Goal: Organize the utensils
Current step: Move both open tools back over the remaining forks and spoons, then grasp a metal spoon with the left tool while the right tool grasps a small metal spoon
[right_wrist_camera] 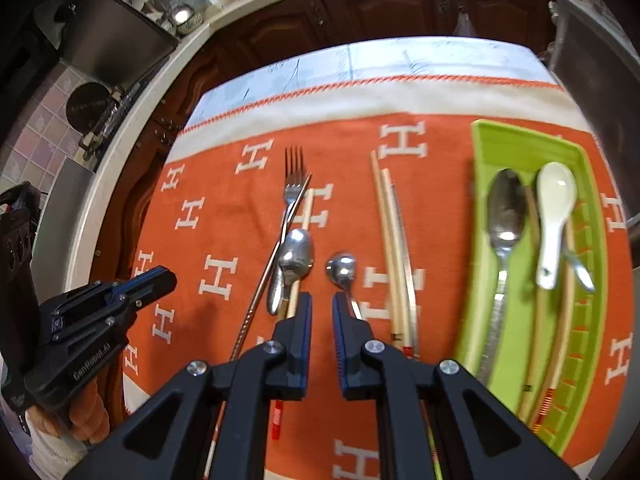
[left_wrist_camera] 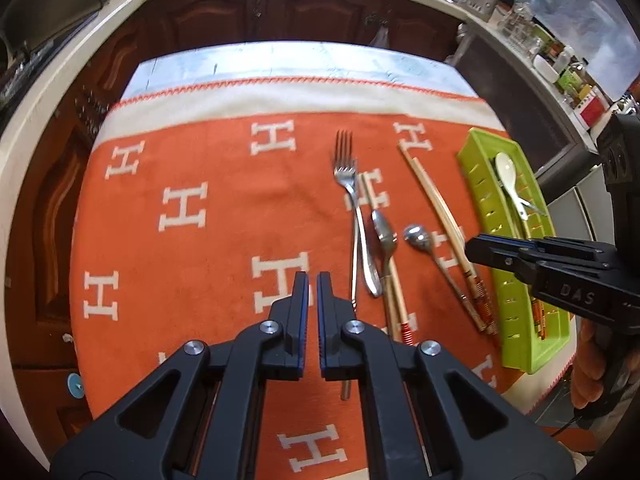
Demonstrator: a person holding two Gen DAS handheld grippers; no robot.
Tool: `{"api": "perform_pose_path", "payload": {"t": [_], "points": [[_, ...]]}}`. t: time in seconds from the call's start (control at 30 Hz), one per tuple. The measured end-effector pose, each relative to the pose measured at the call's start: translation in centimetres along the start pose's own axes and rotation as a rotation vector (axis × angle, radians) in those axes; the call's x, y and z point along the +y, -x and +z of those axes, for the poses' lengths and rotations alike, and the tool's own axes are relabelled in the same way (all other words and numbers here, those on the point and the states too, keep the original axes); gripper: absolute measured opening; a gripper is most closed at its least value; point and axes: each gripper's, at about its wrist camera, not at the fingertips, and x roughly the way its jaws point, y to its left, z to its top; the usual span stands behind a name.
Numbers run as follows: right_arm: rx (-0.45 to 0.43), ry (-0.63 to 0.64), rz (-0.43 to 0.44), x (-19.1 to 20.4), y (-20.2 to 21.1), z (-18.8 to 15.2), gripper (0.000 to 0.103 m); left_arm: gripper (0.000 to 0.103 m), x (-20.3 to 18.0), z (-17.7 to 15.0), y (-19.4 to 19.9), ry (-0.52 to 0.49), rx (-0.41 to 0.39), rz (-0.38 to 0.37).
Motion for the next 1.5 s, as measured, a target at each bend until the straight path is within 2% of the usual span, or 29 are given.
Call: {"api": "perform_pose_path", "payload": {"t": [0.1,0.27,0.5,0.73,0.87,0.93,1.03,1.07,1.23,1.37,1.5], "points": [[0.015,0.011,-0.056,0.5,-1.8,0.4,0.012,0.002,0.2,-0.2,-1.0,0.019,0.013,-0.009],[0.054,0.02,-0.128,0.2,-3.9,0.7,0.013,0.002,-0.2,-0.1,-2.2,0.031,0.022,-0.083],[0.106,0.062,-0.15,0.2,-5.9,0.3,0.017,0.002,-1.5,0.8,-3.7,0.043,0.03,-0.168],[0.026,0.209,-0.211,1.9,-6.2,-0.5,0.03,0.002,-2.3,1.6,-4.6,0.051,0.009,-0.195],[-0.032,0.284,-0.299,3.1,-6.5,-1.1,0.036,0.002,-2.0,1.8,-5.0,0.075,-0.002,-0.207],[-0.052,0.292,-0.309,3.1,-6.6,-1.0,0.036,0.002,-1.8,1.7,-5.1,0.081,-0.004,-0.208],[-0.062,0.292,-0.304,3.0,-6.5,-0.9,0.034,0.002,-1.6,1.7,-5.4,0.081,-0.002,-0.206],[-0.063,0.292,-0.289,2.9,-6.6,-0.8,0.023,0.002,-1.5,1.6,-5.3,0.081,-0.003,-0.208],[-0.079,0.28,-0.248,2.4,-6.3,-0.9,0.023,0.002,-1.6,1.5,-5.3,0.076,-0.006,-0.223],[-0.075,0.186,-0.14,0.6,-5.5,-0.9,0.023,0.002,-2.3,1.7,-5.4,0.057,-0.012,-0.25],[-0.083,0.13,-0.066,-0.5,-4.7,-1.1,0.023,0.002,-3.0,2.2,-6.1,0.062,0.0,-0.28]]}}
